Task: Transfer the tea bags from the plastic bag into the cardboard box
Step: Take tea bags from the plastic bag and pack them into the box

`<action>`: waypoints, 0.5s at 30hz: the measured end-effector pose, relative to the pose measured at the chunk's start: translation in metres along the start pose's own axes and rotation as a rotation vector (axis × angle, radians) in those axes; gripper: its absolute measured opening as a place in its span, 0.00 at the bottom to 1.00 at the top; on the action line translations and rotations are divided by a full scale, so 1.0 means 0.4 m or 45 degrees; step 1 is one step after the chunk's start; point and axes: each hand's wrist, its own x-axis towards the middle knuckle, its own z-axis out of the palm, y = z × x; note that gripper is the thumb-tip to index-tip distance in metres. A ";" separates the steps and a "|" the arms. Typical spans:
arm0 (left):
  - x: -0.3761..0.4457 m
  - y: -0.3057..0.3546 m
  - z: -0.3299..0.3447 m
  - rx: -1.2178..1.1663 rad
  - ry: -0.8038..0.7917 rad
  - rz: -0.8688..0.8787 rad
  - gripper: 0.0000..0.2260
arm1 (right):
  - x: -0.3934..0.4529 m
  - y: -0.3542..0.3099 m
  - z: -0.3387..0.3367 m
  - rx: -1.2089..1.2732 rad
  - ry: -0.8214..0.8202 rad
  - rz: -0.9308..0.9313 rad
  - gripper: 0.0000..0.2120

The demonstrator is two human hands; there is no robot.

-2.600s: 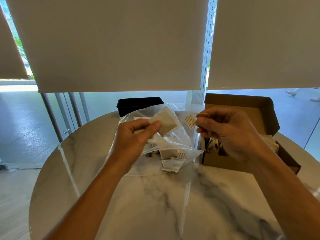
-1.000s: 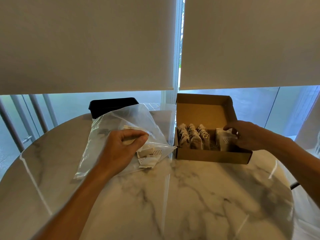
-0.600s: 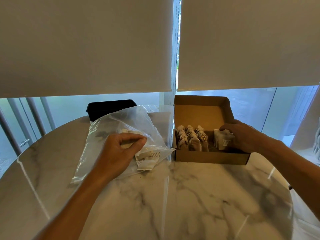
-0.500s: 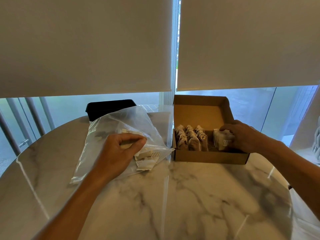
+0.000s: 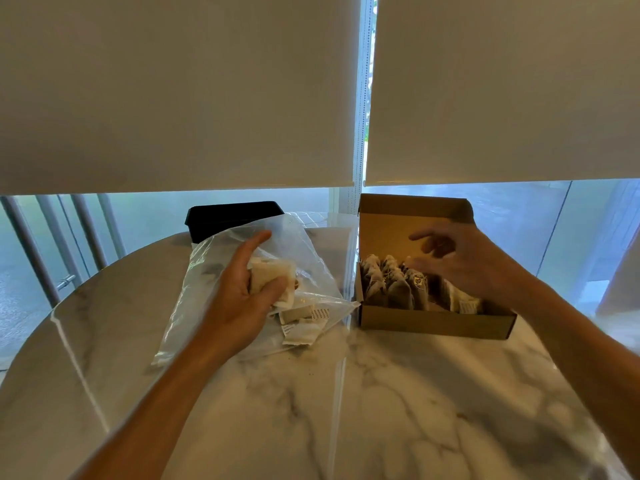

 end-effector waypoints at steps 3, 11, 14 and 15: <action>-0.003 0.015 -0.001 -0.145 -0.005 -0.045 0.25 | -0.016 -0.112 0.075 0.256 -0.136 -0.081 0.14; -0.011 0.028 -0.005 -0.134 -0.091 -0.048 0.11 | -0.023 -0.222 0.220 0.531 -0.215 -0.168 0.07; -0.010 0.039 -0.007 -0.155 -0.133 -0.042 0.05 | -0.016 -0.210 0.212 0.534 -0.222 -0.138 0.05; -0.008 0.041 -0.008 -0.154 -0.143 -0.029 0.03 | -0.014 -0.206 0.205 0.522 -0.229 -0.133 0.05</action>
